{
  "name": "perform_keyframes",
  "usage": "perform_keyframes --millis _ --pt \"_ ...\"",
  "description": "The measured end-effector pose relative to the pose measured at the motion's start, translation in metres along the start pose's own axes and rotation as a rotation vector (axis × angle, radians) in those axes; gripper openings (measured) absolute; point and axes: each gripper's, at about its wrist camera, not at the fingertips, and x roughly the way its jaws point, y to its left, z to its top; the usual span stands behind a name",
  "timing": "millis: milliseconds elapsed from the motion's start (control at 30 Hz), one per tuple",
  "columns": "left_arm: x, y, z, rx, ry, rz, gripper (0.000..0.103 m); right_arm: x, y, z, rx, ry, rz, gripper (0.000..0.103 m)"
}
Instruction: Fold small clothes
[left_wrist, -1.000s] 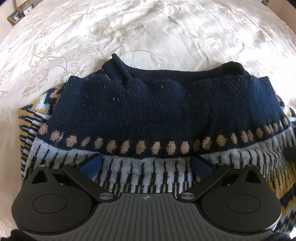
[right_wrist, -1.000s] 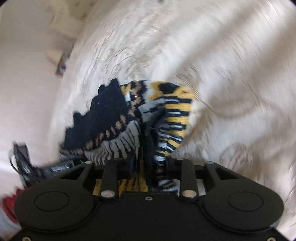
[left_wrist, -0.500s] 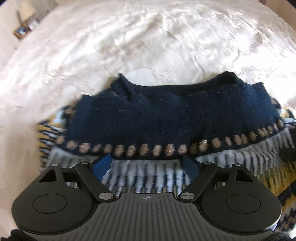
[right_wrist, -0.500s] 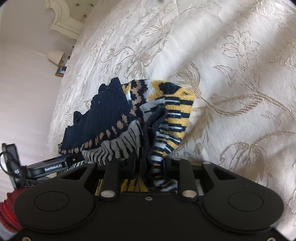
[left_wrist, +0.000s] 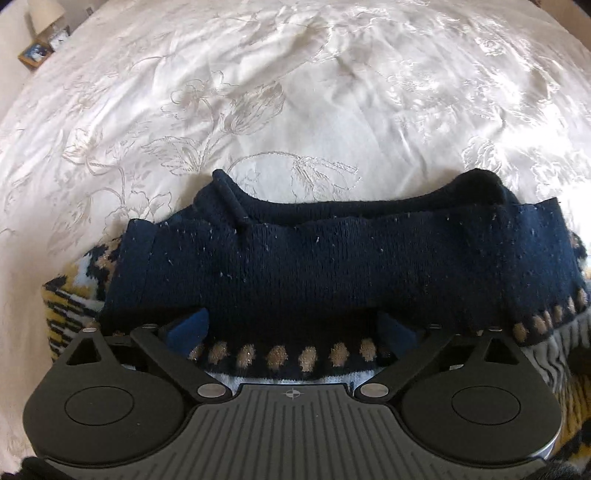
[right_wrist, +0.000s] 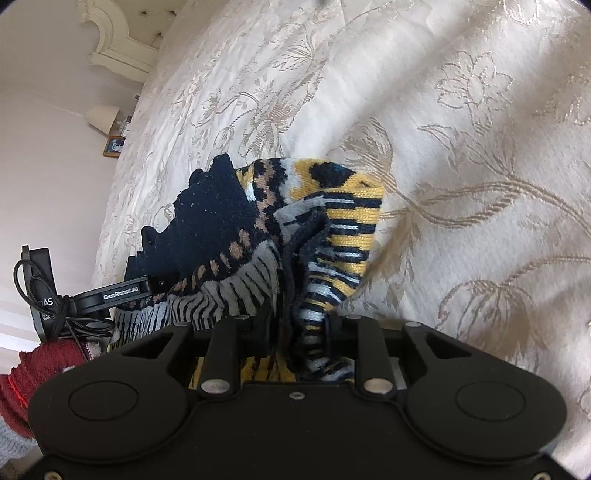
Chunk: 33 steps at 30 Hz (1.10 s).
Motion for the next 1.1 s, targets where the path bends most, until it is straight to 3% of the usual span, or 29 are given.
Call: perform_keyframes --millis 100,300,467,533,633,800,1100 --pt "-0.018 0.011 -0.005 -0.007 -0.036 -0.022 0.09 0.0 -0.002 0.001 -0.001 0.004 0.008 0.034" --pt "-0.063 0.004 -0.05 0.027 -0.09 -0.028 0.09 0.0 -0.004 0.001 -0.002 0.003 0.02 0.034" --pt "-0.065 -0.022 -0.088 0.101 -0.027 0.006 0.091 -0.001 -0.004 0.001 -0.006 0.008 0.015 0.034" --pt "-0.051 -0.02 -0.097 0.067 0.021 -0.01 0.094 -0.001 -0.003 0.001 -0.006 0.009 0.009 0.034" --pt "-0.043 -0.014 -0.092 0.043 0.028 -0.019 0.094 0.0 0.0 0.002 -0.005 0.012 0.0 0.034" --pt "-0.076 0.0 -0.095 -0.013 -0.034 -0.035 0.091 0.001 0.013 0.004 -0.037 0.015 -0.025 0.036" --pt "-0.123 0.032 -0.145 -0.064 -0.093 -0.126 0.091 -0.025 0.065 -0.001 -0.109 -0.038 -0.044 0.031"
